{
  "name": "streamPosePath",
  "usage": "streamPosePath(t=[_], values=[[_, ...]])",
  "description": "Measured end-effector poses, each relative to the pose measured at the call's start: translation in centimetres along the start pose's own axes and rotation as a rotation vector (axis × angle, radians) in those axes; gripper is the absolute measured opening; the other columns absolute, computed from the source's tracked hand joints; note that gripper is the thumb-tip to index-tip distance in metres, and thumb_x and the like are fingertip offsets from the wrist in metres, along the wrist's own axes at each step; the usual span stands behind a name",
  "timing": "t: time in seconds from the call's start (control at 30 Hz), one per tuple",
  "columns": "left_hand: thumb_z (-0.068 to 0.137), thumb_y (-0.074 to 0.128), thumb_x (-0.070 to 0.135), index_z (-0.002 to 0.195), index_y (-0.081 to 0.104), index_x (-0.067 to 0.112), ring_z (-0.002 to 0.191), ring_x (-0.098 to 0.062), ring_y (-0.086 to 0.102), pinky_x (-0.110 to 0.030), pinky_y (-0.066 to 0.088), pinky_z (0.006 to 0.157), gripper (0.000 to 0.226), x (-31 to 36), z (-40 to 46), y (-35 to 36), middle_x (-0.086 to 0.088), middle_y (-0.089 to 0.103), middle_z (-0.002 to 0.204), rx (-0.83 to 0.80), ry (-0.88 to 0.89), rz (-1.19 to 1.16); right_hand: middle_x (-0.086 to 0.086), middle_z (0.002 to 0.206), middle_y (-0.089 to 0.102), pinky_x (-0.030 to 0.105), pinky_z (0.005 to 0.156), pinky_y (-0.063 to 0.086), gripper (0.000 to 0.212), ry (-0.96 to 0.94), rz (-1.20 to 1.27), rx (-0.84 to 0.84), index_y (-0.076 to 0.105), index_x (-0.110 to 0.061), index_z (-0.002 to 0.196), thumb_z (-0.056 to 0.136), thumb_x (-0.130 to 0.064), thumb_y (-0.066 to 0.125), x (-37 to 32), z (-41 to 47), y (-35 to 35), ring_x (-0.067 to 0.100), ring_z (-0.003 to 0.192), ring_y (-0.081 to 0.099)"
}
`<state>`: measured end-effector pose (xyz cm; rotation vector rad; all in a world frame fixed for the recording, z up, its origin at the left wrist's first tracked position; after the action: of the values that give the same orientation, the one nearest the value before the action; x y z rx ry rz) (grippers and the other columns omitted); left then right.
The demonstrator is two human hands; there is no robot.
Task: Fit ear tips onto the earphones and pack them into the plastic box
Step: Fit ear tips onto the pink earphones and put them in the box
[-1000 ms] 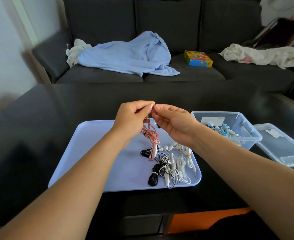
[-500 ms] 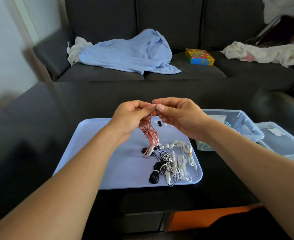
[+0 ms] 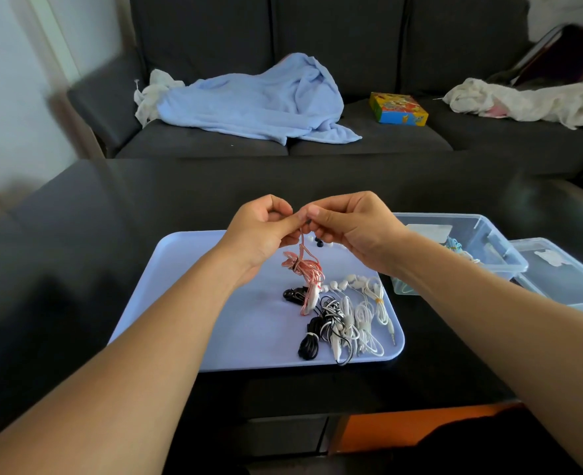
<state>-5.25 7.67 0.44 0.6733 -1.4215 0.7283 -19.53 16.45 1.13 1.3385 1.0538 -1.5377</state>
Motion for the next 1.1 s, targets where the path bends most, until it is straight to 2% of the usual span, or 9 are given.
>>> streamPosePath(t=[0.1,0.23,0.43,0.63,0.8,0.97,1.1], values=[[0.087,0.075,0.017,0.083,0.056,0.013,0.076,-0.021,0.065,-0.027,0.055,0.071,0.020,-0.12,0.01,-0.16,-0.004,0.071,0.072,0.003,0.007,0.037,0.016,0.087,0.071,0.027,0.071,0.052,0.018,0.052,0.008,-0.040,0.076,0.000,0.104,0.094,-0.012,0.066,0.06,-0.06,-0.03,0.017,0.072,0.059],[0.087,0.075,0.017,0.082,0.056,0.013,0.076,-0.020,0.067,-0.027,0.057,0.074,0.019,-0.02,-0.10,-0.06,-0.002,0.072,0.070,-0.024,0.026,0.082,0.011,0.084,0.067,0.019,0.065,0.053,0.023,0.125,0.094,-0.107,0.073,0.002,0.111,0.095,-0.011,0.064,0.03,-0.45,-0.48,0.012,0.071,0.060],[0.091,0.070,0.010,0.080,0.052,0.012,0.082,-0.022,0.071,-0.032,0.060,0.082,0.022,0.11,-0.07,0.02,0.001,0.070,0.067,-0.031,0.069,0.063,0.013,0.078,0.069,0.019,0.064,0.054,0.019,0.091,0.163,-0.010,0.073,0.004,0.105,0.095,-0.005,0.061,0.19,-0.26,0.18,0.013,0.064,0.060],[0.093,0.065,0.004,0.078,0.046,0.012,0.079,-0.017,0.071,-0.022,0.056,0.071,0.026,0.21,-0.39,-0.04,-0.012,0.070,0.081,-0.088,0.048,0.010,0.010,0.076,0.069,0.016,0.063,0.055,0.021,0.205,0.295,-0.079,0.072,0.003,0.106,0.091,-0.008,0.063,0.27,-0.48,0.20,0.011,0.065,0.060],[0.092,0.066,0.007,0.079,0.046,0.013,0.079,-0.014,0.071,-0.020,0.055,0.069,0.025,0.67,-0.41,0.04,-0.013,0.070,0.083,-0.096,0.055,-0.009,0.007,0.076,0.067,0.015,0.061,0.054,0.030,0.177,0.323,-0.131,0.071,0.004,0.109,0.086,-0.014,0.064,-0.15,-0.72,0.00,0.010,0.066,0.059],[0.093,0.065,0.005,0.078,0.046,0.013,0.080,-0.014,0.072,-0.020,0.055,0.071,0.026,0.73,-0.48,0.08,-0.010,0.071,0.080,-0.111,0.059,-0.008,0.008,0.075,0.068,0.015,0.061,0.054,0.019,0.151,0.297,-0.077,0.072,0.004,0.105,0.095,-0.007,0.059,-0.20,-0.70,-0.03,0.010,0.064,0.059],[0.093,0.065,0.004,0.075,0.044,0.014,0.078,-0.017,0.070,-0.022,0.054,0.069,0.030,0.31,-0.26,0.01,-0.002,0.071,0.071,-0.069,0.082,0.027,0.014,0.078,0.069,0.019,0.065,0.056,0.020,0.108,0.187,0.020,0.073,0.007,0.104,0.095,-0.006,0.061,-0.10,-0.50,0.48,0.013,0.063,0.060]])
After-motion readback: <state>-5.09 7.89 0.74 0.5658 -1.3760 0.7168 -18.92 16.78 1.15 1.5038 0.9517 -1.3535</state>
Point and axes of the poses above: each hand's wrist, its own z-axis towards the middle knuckle, its own y-axis out of the palm, x = y × z, the point moved 2 cm from there along z, towards the middle knuckle
